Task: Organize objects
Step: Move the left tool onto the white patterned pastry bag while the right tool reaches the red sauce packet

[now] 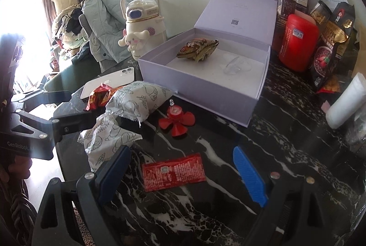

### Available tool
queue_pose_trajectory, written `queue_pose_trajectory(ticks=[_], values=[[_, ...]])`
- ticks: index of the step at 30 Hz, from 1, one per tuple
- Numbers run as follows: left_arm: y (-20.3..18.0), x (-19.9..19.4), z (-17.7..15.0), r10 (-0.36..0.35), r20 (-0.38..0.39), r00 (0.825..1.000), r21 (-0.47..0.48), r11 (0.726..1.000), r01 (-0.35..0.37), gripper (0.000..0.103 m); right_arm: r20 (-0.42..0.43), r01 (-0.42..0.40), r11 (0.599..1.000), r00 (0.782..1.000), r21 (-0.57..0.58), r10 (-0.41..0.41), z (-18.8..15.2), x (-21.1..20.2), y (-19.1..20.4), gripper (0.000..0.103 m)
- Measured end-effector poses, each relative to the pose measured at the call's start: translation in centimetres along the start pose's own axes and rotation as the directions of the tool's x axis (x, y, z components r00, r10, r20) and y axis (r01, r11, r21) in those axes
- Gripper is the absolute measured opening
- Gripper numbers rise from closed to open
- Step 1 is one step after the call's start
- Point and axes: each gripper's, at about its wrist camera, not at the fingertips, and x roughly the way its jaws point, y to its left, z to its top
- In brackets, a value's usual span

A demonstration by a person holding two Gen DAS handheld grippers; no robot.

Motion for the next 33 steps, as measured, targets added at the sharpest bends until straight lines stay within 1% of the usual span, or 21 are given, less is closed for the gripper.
queue_pose_trajectory(ticks=[6, 10, 14, 20, 25, 33], values=[[-0.5, 0.3, -0.8, -0.021, 0.001, 1.0, 0.011, 1.0, 0.021, 0.103, -0.035, -0.034, 0.999, 0.999, -0.028, 0.033, -1.3, 0.7, 0.2, 0.092], [-1.0, 0.8, -1.3, -0.025, -0.016, 1.0, 0.025, 0.999, 0.025, 0.103, -0.055, -0.061, 0.997, 0.997, -0.048, 0.058, -1.9, 1.2, 0.3, 0.092], [-1.3, 1.7, -1.7, -0.054, -0.047, 0.997, 0.032, 0.998, 0.055, 0.103, -0.079, -0.086, 0.994, 0.994, -0.064, 0.081, -2.3, 1.6, 0.2, 0.092], [-1.7, 2.8, -1.9, -0.077, -0.083, 0.994, 0.049, 0.995, 0.081, 0.103, -0.104, -0.101, 0.992, 0.99, -0.075, 0.093, -2.6, 2.4, 0.1, 0.092], [-2.0, 3.6, -1.9, -0.076, -0.107, 0.991, 0.071, 0.994, 0.084, 0.103, -0.124, -0.107, 0.991, 0.988, -0.084, 0.096, -2.6, 3.2, 0.0, 0.092], [-1.1, 5.1, -2.3, -0.099, -0.159, 0.982, 0.039, 0.994, 0.107, 0.103, -0.141, -0.099, 0.991, 0.986, -0.092, 0.085, -2.4, 4.1, 0.1, 0.092]])
